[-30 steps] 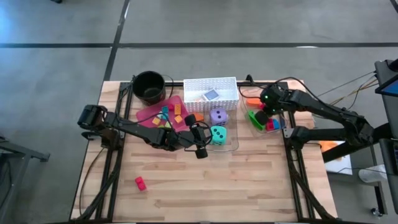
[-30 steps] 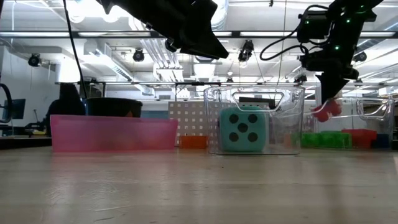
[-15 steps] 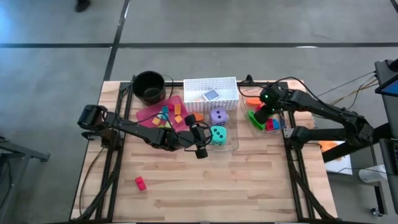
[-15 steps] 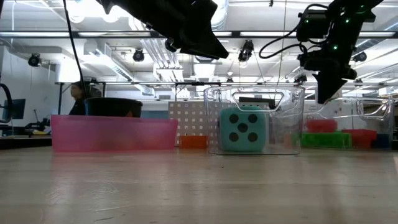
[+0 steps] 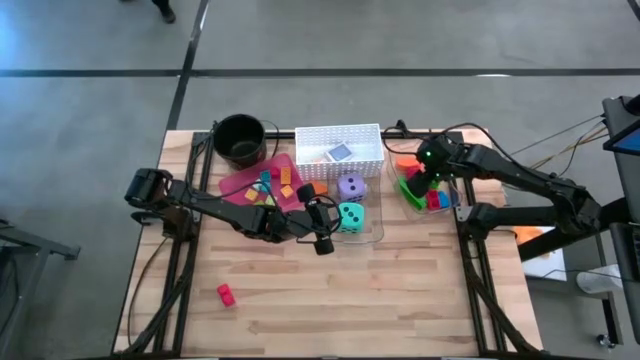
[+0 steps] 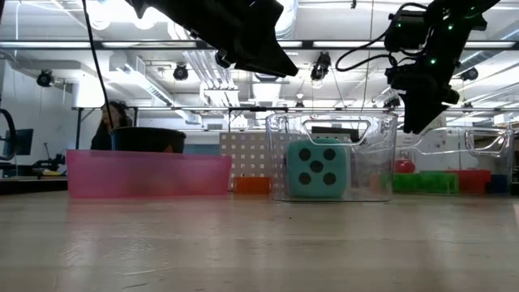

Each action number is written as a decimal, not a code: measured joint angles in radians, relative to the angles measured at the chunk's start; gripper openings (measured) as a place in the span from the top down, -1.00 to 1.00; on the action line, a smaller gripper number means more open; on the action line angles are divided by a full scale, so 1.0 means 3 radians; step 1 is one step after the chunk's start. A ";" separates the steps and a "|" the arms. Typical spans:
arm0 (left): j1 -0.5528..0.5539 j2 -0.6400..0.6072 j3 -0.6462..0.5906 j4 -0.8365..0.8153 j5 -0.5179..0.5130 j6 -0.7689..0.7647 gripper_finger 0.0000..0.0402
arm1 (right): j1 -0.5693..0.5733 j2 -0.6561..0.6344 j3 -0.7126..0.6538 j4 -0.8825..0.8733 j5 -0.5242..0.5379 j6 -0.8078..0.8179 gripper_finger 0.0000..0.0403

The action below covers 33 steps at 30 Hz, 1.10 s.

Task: Pick & Place Toys
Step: Adjust the red bin on the table

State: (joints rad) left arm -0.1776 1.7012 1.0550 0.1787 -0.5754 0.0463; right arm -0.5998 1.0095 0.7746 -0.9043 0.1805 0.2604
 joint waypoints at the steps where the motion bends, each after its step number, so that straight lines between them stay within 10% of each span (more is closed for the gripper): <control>1: 0.0000 0.0000 0.0000 0.0000 0.0000 0.0000 0.18 | 0.0005 -0.0004 0.0000 0.0023 -0.0005 0.0005 -0.08; 33: 0.0015 0.0000 -0.0001 0.0018 0.0000 0.0007 0.18 | 0.2430 0.0139 -0.0098 0.0892 0.0537 0.0269 -0.09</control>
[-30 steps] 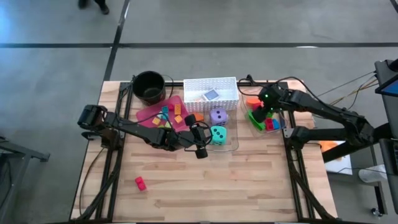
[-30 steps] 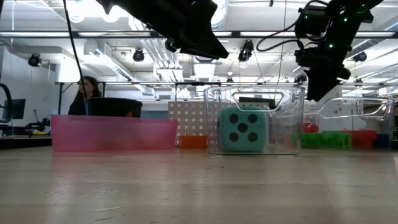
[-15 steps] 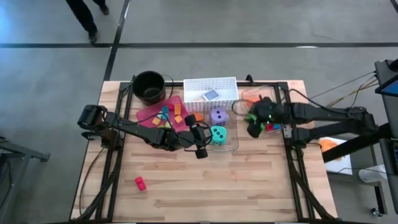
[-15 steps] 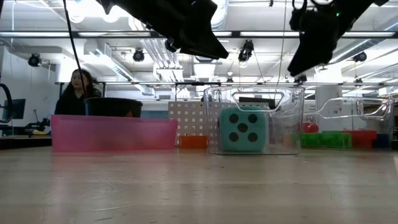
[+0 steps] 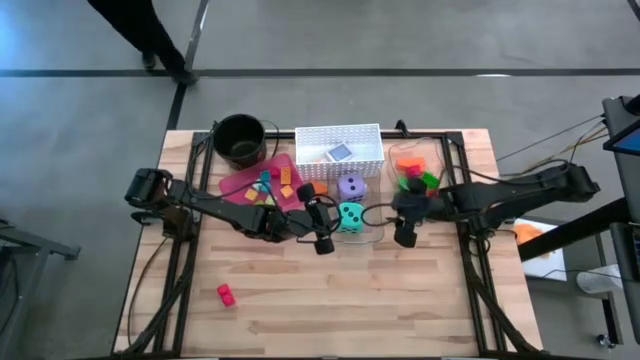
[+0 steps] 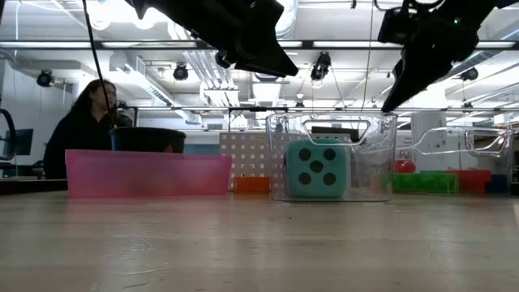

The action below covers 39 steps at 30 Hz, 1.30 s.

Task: Pick & Place Toys
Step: Adjust the red bin on the table

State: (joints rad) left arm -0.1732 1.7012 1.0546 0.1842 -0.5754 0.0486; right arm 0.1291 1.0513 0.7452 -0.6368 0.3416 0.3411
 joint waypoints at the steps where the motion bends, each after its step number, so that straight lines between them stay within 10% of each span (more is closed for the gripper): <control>1: 0.0006 0.0000 0.0000 0.0000 0.0001 0.0000 0.18 | 0.0000 0.0046 -0.0013 0.0004 -0.0001 -0.0001 -0.09; 27: 0.0063 0.0000 0.0000 -0.0878 0.0000 -0.0209 0.18 | -0.0001 0.0171 0.0077 0.0102 0.0006 -0.0038 -0.09; 39: 0.0062 0.0000 -0.0313 -0.1814 -0.0063 -0.1534 0.18 | -0.0001 0.0209 0.0076 0.0133 0.0001 -0.0031 -0.09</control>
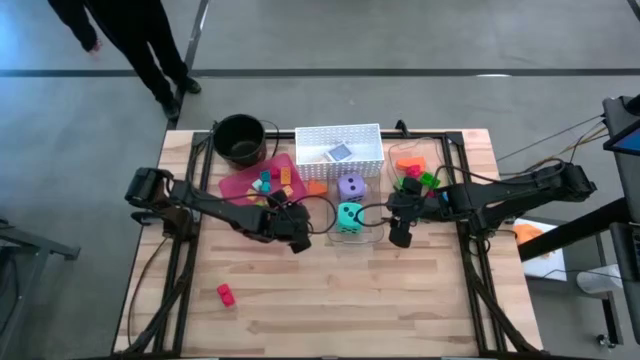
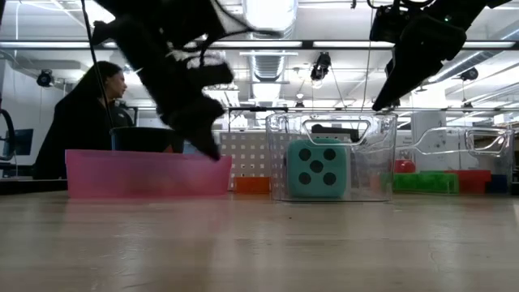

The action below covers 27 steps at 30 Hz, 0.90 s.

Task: Pick & Place Toys
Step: Adjust the red bin on the table, then put the large orange game piece into the top transparent bin

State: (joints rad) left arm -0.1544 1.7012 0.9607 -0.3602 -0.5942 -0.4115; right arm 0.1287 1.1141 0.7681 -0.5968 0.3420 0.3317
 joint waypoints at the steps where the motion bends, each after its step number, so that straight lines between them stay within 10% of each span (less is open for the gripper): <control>1: -0.0001 0.0000 -0.0054 -0.0015 0.0000 -0.0018 0.18 | 0.0000 -0.0001 0.0000 0.0009 0.0000 0.0012 -0.09; 18: 0.0003 0.0000 -0.0381 -0.1596 0.0268 -0.0925 0.18 | 0.0000 0.0000 0.0000 0.0010 -0.0006 0.0030 -0.09; 27: -0.0012 0.0000 -0.0147 -0.0418 0.0352 -0.0395 0.18 | 0.0000 0.0000 0.0000 0.0015 -0.0006 0.0030 -0.09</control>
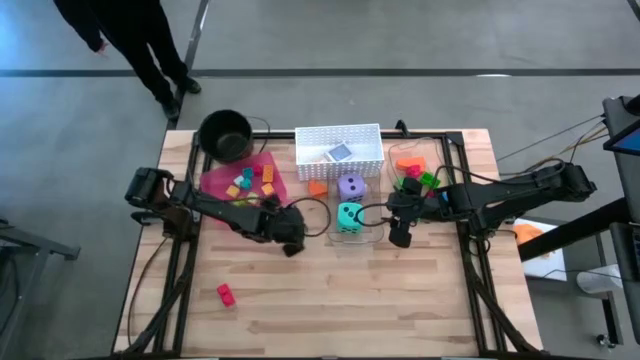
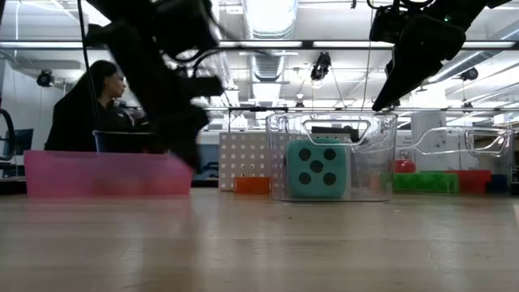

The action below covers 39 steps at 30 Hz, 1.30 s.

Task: Pick & Place Toys
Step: Put the large orange game piece into the top transparent bin

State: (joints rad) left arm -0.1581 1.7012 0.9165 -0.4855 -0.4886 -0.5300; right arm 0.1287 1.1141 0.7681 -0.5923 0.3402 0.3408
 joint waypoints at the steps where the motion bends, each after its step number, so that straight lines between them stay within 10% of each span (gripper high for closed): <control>1: 0.0004 0.0000 0.0010 0.0199 -0.0042 0.0128 0.18 | 0.0000 0.0000 0.0000 0.0002 0.0000 0.0000 -0.09; 18: 0.0155 0.0399 -0.0152 0.2226 -0.0958 0.2072 0.18 | -0.0001 0.0000 -0.0001 0.0003 0.0000 0.0000 -0.09; 39: 0.0685 0.0785 -0.0151 0.2344 -0.0701 0.2187 0.18 | -0.0001 0.0001 -0.0003 0.0018 0.0000 0.0000 -0.09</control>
State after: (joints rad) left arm 0.0475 1.9365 0.8711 0.2177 -0.6989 0.1260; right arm 0.1284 1.1145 0.7673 -0.5869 0.3401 0.3408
